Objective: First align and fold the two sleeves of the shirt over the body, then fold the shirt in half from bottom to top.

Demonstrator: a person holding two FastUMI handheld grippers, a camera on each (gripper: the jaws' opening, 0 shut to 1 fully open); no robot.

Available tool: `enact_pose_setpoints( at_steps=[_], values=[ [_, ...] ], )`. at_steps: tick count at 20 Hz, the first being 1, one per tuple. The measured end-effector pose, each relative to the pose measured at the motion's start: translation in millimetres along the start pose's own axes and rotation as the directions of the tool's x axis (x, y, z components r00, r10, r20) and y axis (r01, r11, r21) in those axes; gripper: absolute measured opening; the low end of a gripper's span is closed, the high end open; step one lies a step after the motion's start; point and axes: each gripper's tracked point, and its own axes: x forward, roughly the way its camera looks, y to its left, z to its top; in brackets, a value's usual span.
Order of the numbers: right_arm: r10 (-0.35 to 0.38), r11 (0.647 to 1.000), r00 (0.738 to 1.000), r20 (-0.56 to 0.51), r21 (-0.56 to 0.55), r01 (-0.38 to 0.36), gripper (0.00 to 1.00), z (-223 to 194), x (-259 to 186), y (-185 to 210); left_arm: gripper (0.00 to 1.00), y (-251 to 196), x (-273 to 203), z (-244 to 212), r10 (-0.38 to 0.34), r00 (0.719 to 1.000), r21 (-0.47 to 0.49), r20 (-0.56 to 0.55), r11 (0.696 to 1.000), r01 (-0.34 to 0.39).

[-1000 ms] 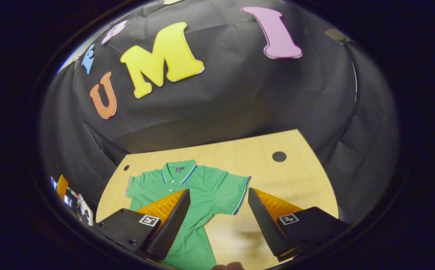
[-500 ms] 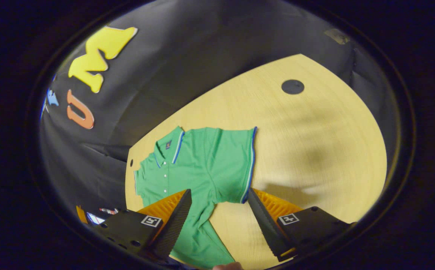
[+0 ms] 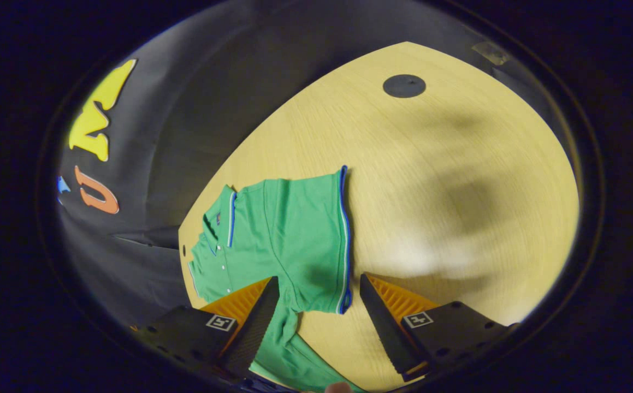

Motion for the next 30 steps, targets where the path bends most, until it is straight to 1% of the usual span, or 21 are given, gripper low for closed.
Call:
enact_pose_setpoints(
  at_steps=[1,2,3,4,7,8,9,11,13,15,18,19,20,23,26,27,28,29,30],
  values=[
    [-0.004,1.0,1.0,-0.006,-0.009,0.004,0.94,1,2,3,0.99,1,0,-2,0.001,1.0,-0.005,-0.006,1.0,-0.001],
    [-0.021,1.0,1.0,-0.012,-0.018,0.021,0.92,-1,7,3,0.98,3,0,-4,0.004,1.0,-0.008,-0.011,1.0,-0.004],
    [-0.045,0.999,0.999,-0.017,-0.027,0.045,0.88,-2,12,4,0.98,5,0,-4,0.008,1.0,-0.01,-0.012,1.0,-0.008],
    [-0.057,0.998,0.998,-0.027,-0.031,0.056,0.7,-4,15,6,0.98,8,-1,-5,0.013,1.0,-0.009,-0.011,1.0,-0.013],
    [-0.104,0.994,0.994,-0.028,-0.049,0.102,0.35,-4,24,6,0.99,22,-5,-8,0.039,0.999,-0.012,-0.013,0.999,-0.039],
    [-0.112,0.993,0.993,-0.024,-0.043,0.111,0.27,-3,26,6,0.99,28,-7,-10,0.048,0.999,-0.015,-0.016,0.999,-0.048],
    [-0.11,0.994,0.994,-0.021,-0.024,0.11,0.09,-2,28,8,0.99,33,-8,-13,0.058,0.998,-0.018,-0.02,0.998,-0.058],
    [-0.108,0.994,0.994,-0.022,0.004,0.108,0.09,-3,25,7,0.98,42,-11,-17,0.073,0.997,-0.03,-0.028,0.997,-0.074],
    [-0.095,0.995,0.995,0.002,0.011,0.095,0.1,3,17,12,0.99,48,-13,-19,0.079,0.996,-0.041,-0.035,0.996,-0.081],
    [-0.096,0.995,0.994,0.048,-0.02,0.097,0.09,10,4,16,0.98,50,-13,-20,0.078,0.996,-0.045,-0.033,0.996,-0.079],
    [-0.087,0.994,0.994,0.072,-0.053,0.091,0.09,11,-10,31,0.99,49,-12,-21,0.063,0.998,-0.055,-0.03,0.996,-0.065],
    [-0.079,0.995,0.994,0.078,-0.054,0.083,0.09,11,-11,39,0.99,50,-12,-21,0.061,0.998,-0.06,-0.029,0.996,-0.062],
    [-0.071,0.995,0.994,0.083,-0.057,0.076,0.05,10,-12,47,0.99,52,-16,-21,0.059,0.998,-0.066,-0.026,0.996,-0.06],
    [-0.041,0.997,0.994,0.102,-0.068,0.048,0.05,10,-16,78,0.99,63,-22,-24,0.067,0.997,-0.073,-0.023,0.995,-0.069],
    [-0.026,0.991,0.993,0.113,-0.127,0.041,0.05,6,-7,113,0.98,82,-31,-28,0.091,0.996,-0.086,-0.023,0.992,-0.092],
    [-0.026,0.988,0.993,0.111,-0.147,0.043,0.08,4,-4,124,0.99,89,-33,-31,0.099,0.995,-0.093,-0.028,0.99,-0.101],
    [-0.032,0.985,0.993,0.109,-0.168,0.051,0.07,-1,2,134,0.99,95,-36,-34,0.108,0.994,-0.101,-0.033,0.989,-0.111],
    [-0.033,0.98,0.994,0.108,-0.191,0.054,0.0,-5,8,145,0.99,102,-39,-36,0.117,0.992,-0.109,-0.037,0.987,-0.121],
    [-0.039,0.975,0.994,0.102,-0.213,0.06,0.04,-11,18,153,0.99,109,-42,-38,0.128,0.991,-0.114,-0.04,0.985,-0.132]
  ],
)
